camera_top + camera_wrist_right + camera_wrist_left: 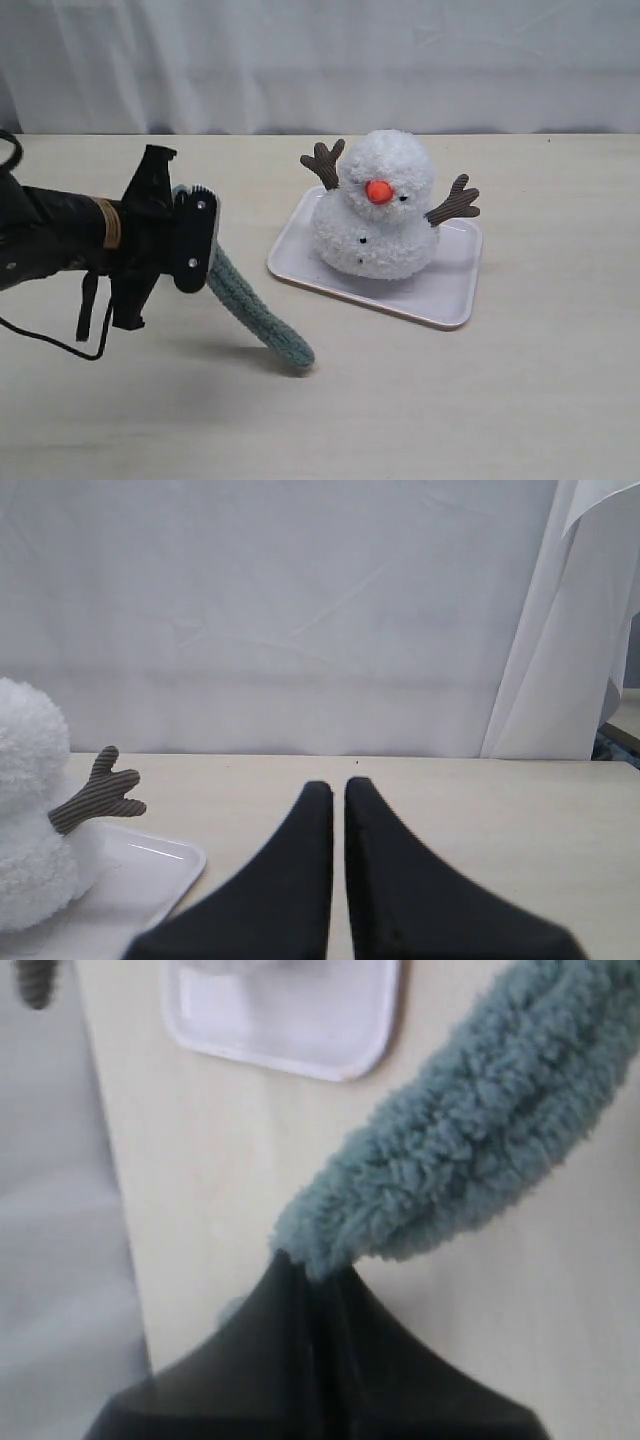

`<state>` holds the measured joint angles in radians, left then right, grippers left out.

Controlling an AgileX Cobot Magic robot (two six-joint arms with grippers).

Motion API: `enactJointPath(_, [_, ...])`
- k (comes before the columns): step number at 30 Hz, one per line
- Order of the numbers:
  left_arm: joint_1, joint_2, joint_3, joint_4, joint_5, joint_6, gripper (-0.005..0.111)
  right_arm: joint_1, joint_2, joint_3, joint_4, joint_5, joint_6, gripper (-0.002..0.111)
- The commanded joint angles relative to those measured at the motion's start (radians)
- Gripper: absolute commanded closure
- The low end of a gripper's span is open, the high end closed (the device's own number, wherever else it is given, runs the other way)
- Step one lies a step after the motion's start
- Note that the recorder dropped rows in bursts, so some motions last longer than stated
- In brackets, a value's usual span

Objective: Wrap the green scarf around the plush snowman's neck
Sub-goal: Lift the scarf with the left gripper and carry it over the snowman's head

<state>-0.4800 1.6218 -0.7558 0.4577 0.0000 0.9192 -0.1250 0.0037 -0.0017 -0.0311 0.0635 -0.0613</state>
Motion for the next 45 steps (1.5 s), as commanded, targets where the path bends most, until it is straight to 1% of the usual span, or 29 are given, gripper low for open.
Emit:
enactJointPath(1, [-0.044,-0.127,0.004,-0.060,-0.017,-0.011,0.107,0.000,-0.004,0.002,-0.002,-0.007,-0.003,0.104])
enactJointPath(4, [-0.080,-0.198,0.004,-0.060,-0.068,-0.011,0.107,0.000,-0.004,0.002,-0.002,-0.007,-0.003,0.104])
enactJointPath(6, [-0.105,-0.249,0.002,-0.060,-0.146,-0.011,0.107,0.000,-0.004,0.002,-0.002,-0.007,-0.003,0.104])
enactJointPath(7, [-0.114,-0.259,-0.003,-0.060,-0.156,-0.011,0.107,0.000,-0.004,0.002,-0.002,-0.007,-0.003,0.104])
enactJointPath(11, [-0.114,-0.284,-0.053,-0.060,-0.184,-0.011,0.107,0.000,-0.004,0.002,-0.002,-0.007,-0.003,0.104])
enactJointPath(14, [-0.114,-0.284,-0.085,-0.060,-0.260,-0.011,0.107,0.000,-0.004,0.002,-0.002,-0.007,-0.006,0.104])
enactJointPath(17, [-0.114,-0.284,-0.113,-0.060,-0.309,-0.011,0.107,0.000,-0.004,0.002,-0.002,-0.007,-0.006,0.104])
enactJointPath(20, [-0.114,-0.250,-0.116,-0.060,-0.382,-0.011,0.107,0.000,-0.004,0.002,-0.002,-0.007,-0.006,0.104])
enactJointPath(27, [-0.114,-0.132,-0.116,-0.053,-0.497,-0.085,0.107,0.000,-0.004,0.002,-0.002,-0.007,-0.006,0.104])
enactJointPath(29, [-0.114,-0.094,-0.116,-0.053,-0.565,-0.088,0.107,0.000,-0.004,0.002,-0.002,-0.007,-0.006,0.104])
enactJointPath(30, [-0.114,-0.061,-0.116,-0.053,-0.641,-0.088,0.107,0.000,-0.004,0.002,-0.002,-0.007,-0.003,0.104])
enactJointPath(32, [-0.114,-0.005,-0.131,-0.053,-0.709,-0.088,0.107,0.000,-0.004,0.002,-0.002,-0.007,-0.003,0.104])
enactJointPath(35, [-0.114,0.068,-0.206,-0.053,-0.672,-0.088,0.107,0.000,-0.004,0.002,-0.002,-0.007,-0.003,0.104])
enactJointPath(38, [-0.114,0.145,-0.331,-0.053,-0.605,-0.088,0.107,0.000,-0.004,0.002,-0.002,-0.007,-0.003,0.104])
enactJointPath(42, [-0.151,0.223,-0.458,-0.051,-0.576,-0.088,0.107,0.000,-0.004,0.002,-0.002,-0.007,-0.003,0.104])
enactJointPath(44, [-0.167,0.265,-0.527,-0.051,-0.519,-0.084,0.107,0.000,-0.004,0.002,-0.002,-0.007,-0.006,0.104])
enactJointPath(45, [-0.172,0.295,-0.569,-0.051,-0.470,-0.084,0.107,0.000,-0.004,0.002,-0.002,-0.007,-0.006,0.104])
